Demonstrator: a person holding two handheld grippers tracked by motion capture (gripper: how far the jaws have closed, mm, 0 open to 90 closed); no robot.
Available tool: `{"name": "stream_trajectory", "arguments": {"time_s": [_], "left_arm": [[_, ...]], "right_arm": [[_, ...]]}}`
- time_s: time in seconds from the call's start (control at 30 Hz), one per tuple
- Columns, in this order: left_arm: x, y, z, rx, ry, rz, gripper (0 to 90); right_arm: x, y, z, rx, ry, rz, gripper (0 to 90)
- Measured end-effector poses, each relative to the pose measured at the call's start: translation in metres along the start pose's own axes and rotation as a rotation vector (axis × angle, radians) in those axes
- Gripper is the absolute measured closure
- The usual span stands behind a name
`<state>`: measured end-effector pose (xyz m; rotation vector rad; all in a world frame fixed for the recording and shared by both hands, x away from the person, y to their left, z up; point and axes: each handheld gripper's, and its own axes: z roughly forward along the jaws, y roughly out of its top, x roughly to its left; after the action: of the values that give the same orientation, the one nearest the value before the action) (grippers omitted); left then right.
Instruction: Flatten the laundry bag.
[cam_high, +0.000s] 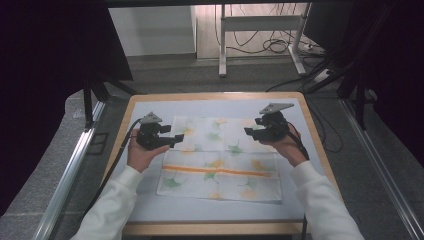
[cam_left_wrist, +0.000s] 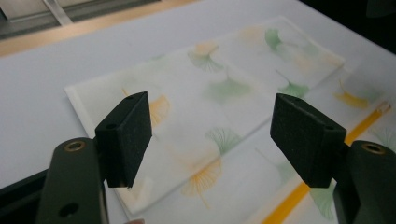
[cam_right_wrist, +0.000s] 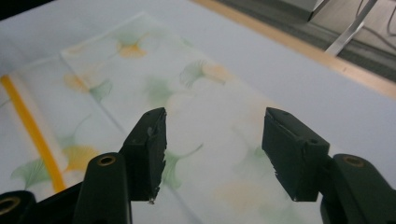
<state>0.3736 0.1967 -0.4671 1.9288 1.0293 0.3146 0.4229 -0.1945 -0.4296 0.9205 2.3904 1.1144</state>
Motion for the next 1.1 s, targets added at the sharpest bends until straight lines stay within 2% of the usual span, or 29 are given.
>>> {"name": "stream_trajectory", "arguments": {"time_s": [0.23, 0.3, 0.4, 0.57, 0.77, 0.9, 1.1], "left_arm": [[-0.016, -0.032, 0.018, 0.094, -0.039, 0.017, 35.4], [-0.019, -0.041, 0.02, 0.135, -0.016, 0.02, 34.2], [-0.019, -0.052, 0.013, 0.169, 0.02, 0.003, 31.1], [-0.014, -0.07, -0.001, 0.186, 0.056, -0.034, 27.6], [-0.008, -0.078, -0.007, 0.202, 0.075, -0.094, 25.5], [-0.008, -0.084, -0.005, 0.229, 0.081, -0.11, 25.0], [-0.007, -0.086, 0.002, 0.248, 0.084, -0.121, 26.0]], "right_arm": [[0.008, -0.037, 0.009, 0.073, 0.044, 0.023, 39.1], [0.01, -0.047, 0.009, 0.094, 0.047, 0.035, 38.5], [0.013, -0.063, 0.003, 0.125, 0.04, 0.046, 36.0], [0.016, -0.086, -0.019, 0.137, 0.024, 0.065, 33.8], [0.021, -0.103, -0.029, 0.149, 0.024, 0.096, 32.2], [0.024, -0.109, -0.025, 0.166, 0.033, 0.093, 32.1], [0.025, -0.107, -0.022, 0.162, 0.038, 0.08, 32.2]]}}
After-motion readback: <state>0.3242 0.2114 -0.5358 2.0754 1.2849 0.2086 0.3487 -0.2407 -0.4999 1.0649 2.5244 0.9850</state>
